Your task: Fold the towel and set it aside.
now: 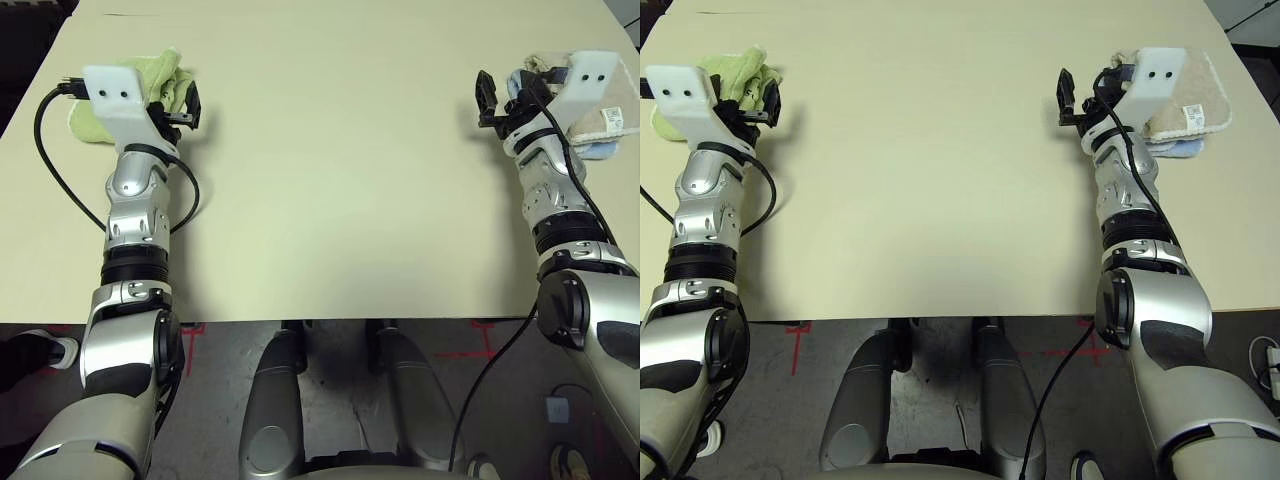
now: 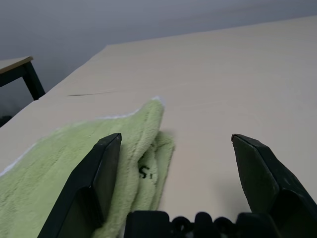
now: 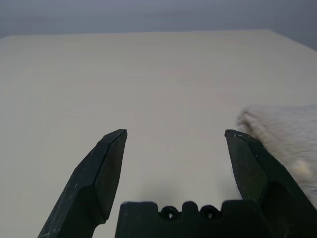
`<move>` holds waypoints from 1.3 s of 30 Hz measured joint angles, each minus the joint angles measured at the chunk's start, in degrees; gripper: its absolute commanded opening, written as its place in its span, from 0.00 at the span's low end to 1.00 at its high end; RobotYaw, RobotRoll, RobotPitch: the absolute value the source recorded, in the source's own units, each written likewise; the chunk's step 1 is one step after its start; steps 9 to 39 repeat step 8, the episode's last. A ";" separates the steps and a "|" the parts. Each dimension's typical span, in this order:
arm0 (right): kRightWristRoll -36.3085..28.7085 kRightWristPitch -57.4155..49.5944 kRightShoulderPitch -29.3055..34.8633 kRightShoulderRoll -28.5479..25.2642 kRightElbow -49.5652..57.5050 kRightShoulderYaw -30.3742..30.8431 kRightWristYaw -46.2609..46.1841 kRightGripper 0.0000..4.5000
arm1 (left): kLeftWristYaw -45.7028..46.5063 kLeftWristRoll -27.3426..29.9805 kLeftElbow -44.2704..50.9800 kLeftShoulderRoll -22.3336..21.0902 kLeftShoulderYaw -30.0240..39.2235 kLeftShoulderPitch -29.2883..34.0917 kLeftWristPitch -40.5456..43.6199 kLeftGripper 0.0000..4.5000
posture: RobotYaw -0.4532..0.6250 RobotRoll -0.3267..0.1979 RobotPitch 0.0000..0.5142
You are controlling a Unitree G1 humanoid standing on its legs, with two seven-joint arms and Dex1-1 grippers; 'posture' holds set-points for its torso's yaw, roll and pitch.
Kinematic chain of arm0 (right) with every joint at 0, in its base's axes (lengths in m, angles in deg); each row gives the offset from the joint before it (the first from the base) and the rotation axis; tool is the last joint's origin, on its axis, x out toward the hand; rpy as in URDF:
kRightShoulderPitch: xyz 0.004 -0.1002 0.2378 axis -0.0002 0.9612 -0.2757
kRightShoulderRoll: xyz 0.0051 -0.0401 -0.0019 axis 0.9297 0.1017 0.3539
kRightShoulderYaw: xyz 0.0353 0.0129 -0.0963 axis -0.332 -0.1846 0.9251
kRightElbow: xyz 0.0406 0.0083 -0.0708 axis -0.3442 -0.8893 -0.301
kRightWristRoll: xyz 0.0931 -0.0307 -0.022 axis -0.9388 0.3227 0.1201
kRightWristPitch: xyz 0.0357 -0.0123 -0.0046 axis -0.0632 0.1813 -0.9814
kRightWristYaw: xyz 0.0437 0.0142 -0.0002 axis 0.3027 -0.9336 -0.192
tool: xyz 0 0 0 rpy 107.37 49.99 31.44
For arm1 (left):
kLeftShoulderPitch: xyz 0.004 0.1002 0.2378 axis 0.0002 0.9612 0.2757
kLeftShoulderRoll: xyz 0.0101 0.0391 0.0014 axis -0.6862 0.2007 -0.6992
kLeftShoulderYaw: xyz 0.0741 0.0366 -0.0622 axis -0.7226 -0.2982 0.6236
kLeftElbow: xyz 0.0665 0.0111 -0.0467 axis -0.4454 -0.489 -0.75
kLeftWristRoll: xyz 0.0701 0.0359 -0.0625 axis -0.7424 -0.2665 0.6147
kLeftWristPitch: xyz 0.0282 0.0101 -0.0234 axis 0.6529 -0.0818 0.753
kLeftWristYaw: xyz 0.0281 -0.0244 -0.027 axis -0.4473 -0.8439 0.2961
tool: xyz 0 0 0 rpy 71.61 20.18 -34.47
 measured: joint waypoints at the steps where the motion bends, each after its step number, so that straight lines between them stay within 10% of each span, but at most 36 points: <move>1: 0.02 0.09 0.44 -0.13 0.00 0.00 0.16 0.98 | -0.04 -0.03 0.00 0.17 -0.40 0.00 0.00 1.00 | 0.33 0.62 0.55; 39: -0.22 -0.48 3.19 0.48 2.82 -0.05 0.97 0.98 | -1.82 0.03 -1.60 -1.63 -0.71 0.08 -0.17 1.00 | 0.37 0.62 0.50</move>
